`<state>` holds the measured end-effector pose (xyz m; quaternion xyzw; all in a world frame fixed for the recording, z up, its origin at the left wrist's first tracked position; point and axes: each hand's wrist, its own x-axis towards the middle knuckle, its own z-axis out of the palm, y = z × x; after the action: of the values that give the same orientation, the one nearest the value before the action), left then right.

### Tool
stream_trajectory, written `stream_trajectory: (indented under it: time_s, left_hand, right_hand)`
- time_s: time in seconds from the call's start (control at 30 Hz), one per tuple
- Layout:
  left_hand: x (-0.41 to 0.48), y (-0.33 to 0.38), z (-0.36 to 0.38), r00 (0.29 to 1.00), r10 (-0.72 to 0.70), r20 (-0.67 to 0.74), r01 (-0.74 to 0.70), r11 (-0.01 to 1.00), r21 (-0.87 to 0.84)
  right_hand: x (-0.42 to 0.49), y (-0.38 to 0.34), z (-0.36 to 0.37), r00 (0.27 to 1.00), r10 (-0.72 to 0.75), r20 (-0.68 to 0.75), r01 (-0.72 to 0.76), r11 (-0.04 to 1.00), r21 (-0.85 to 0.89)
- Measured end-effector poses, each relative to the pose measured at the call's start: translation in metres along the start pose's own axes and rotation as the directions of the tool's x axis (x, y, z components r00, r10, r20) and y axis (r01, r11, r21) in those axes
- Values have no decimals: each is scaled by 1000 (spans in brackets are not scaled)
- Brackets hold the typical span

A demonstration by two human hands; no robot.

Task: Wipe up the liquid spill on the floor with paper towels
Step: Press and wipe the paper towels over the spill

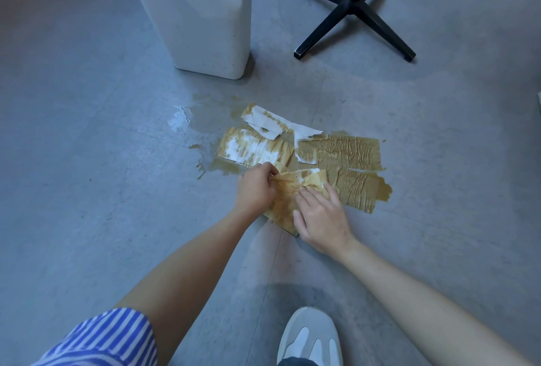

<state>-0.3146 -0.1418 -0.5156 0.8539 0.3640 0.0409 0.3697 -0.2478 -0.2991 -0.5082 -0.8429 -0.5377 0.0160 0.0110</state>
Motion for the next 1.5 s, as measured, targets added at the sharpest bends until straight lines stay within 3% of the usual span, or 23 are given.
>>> stream_trajectory:
  time_s: [0.17, 0.33, 0.6, 0.8, 0.93, 1.03, 1.1, 1.17, 1.2, 1.3, 1.4, 1.5]
  left_hand:
    - [4, -4, -8, 1000, 26, -14, -26, 999, -22]
    - [2, -14, -30, 990, -61, -129, 46, 992, -118]
    - [11, -55, -82, 936, -273, -222, 218, 945, -245]
    - [33, -81, -108, 887, -321, -333, 276, 945, -176]
    - [36, -83, -114, 863, -342, -372, 301, 939, -165]
    - [23, -81, -107, 895, -180, -408, 215, 976, 42]
    - [9, -86, -99, 933, 110, -342, 4, 949, 316]
    - [-3, -96, -88, 929, 355, -101, -254, 814, 522]
    - [-8, -101, -82, 914, 403, 31, -347, 743, 572]
    - [-19, -112, -63, 916, 337, 216, -397, 700, 593]
    - [-23, -113, -56, 942, 264, 207, -335, 714, 615]
    - [-22, -112, -62, 933, 303, 195, -357, 705, 613]
  right_hand:
    - [20, -6, -3, 1000, 22, 20, -22, 1000, -9]
    - [36, -15, -8, 1000, -21, 6, 21, 1000, -12]
    - [66, -44, -12, 964, -244, 108, 247, 969, -11]
    - [83, -61, -9, 919, -380, 101, 386, 922, -37]
    - [87, -60, -7, 927, -340, 156, 356, 929, -96]
    - [88, -56, -6, 937, -275, 216, 299, 950, -86]
    - [87, -52, -3, 937, -255, 238, 280, 957, -79]
    - [86, -48, 1, 937, -254, 238, 276, 959, -62]
    - [84, -47, 2, 936, -256, 241, 275, 960, -49]
    - [79, -43, 7, 924, -265, 275, 280, 960, -16]
    - [77, -39, 11, 907, -252, 338, 267, 964, 3]
    - [78, -40, 11, 902, -248, 354, 262, 965, 10]
